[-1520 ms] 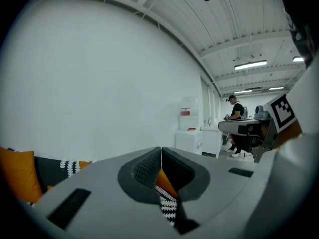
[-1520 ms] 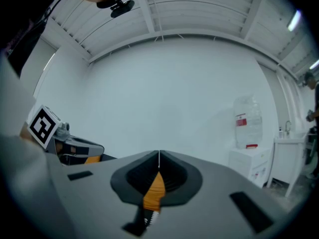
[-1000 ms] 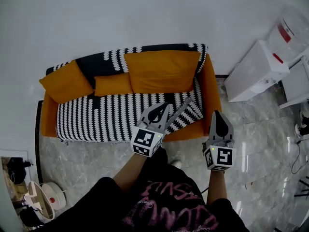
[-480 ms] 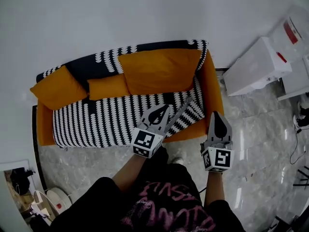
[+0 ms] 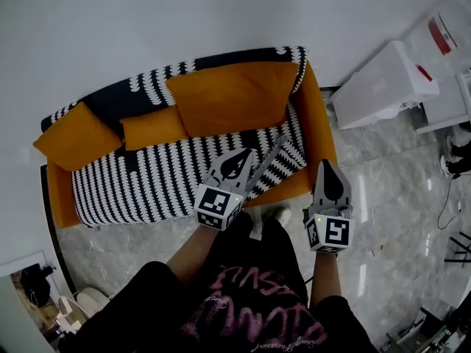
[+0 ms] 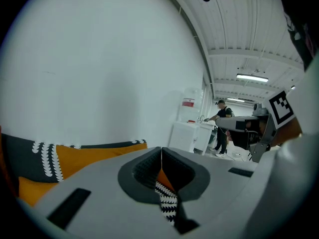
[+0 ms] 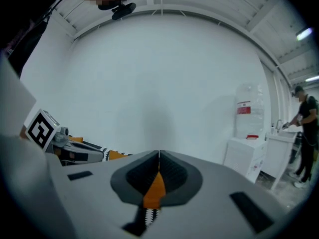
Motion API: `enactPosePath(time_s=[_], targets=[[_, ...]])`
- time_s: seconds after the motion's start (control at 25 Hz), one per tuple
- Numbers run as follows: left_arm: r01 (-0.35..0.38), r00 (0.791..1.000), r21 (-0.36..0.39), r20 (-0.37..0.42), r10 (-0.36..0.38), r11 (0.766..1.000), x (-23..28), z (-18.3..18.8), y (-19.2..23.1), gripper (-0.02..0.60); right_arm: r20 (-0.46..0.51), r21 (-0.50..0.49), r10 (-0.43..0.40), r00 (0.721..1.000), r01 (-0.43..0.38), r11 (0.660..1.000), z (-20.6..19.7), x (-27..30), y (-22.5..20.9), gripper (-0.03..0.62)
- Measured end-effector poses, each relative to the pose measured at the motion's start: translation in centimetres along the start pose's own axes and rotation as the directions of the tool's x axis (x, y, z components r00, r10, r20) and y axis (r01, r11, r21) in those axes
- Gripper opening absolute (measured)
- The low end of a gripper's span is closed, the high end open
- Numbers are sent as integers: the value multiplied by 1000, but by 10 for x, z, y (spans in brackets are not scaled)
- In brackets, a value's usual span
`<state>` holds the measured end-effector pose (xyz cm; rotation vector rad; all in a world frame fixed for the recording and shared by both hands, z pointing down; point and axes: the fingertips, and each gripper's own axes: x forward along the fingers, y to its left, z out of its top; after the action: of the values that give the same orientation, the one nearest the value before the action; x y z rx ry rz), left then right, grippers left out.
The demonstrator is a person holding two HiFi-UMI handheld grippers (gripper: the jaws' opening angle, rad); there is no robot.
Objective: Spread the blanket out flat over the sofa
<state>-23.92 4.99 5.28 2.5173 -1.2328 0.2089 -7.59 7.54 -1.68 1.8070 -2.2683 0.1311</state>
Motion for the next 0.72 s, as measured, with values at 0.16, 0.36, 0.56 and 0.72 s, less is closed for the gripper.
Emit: enactPosePath(time_s=[0.16, 0.36, 0.56, 0.72], targets=[[-5, 1000, 5, -21, 5, 1000, 12, -8, -7, 14, -3, 13, 1, 1000, -1, 1000, -9, 3, -16, 20], [-15, 1000, 16, -25, 15, 1000, 29, -6, -22, 14, -6, 38, 4, 1000, -4, 999, -17, 5, -41, 20], [-30, 999, 27, -29, 31, 999, 49, -3, -35, 14, 4, 57, 6, 1000, -6, 998, -21, 5, -67, 20], [-40, 998, 28, -41, 41, 999, 62, -6, -44, 14, -1, 82, -6, 1000, 6, 997, -30, 4, -86, 20]])
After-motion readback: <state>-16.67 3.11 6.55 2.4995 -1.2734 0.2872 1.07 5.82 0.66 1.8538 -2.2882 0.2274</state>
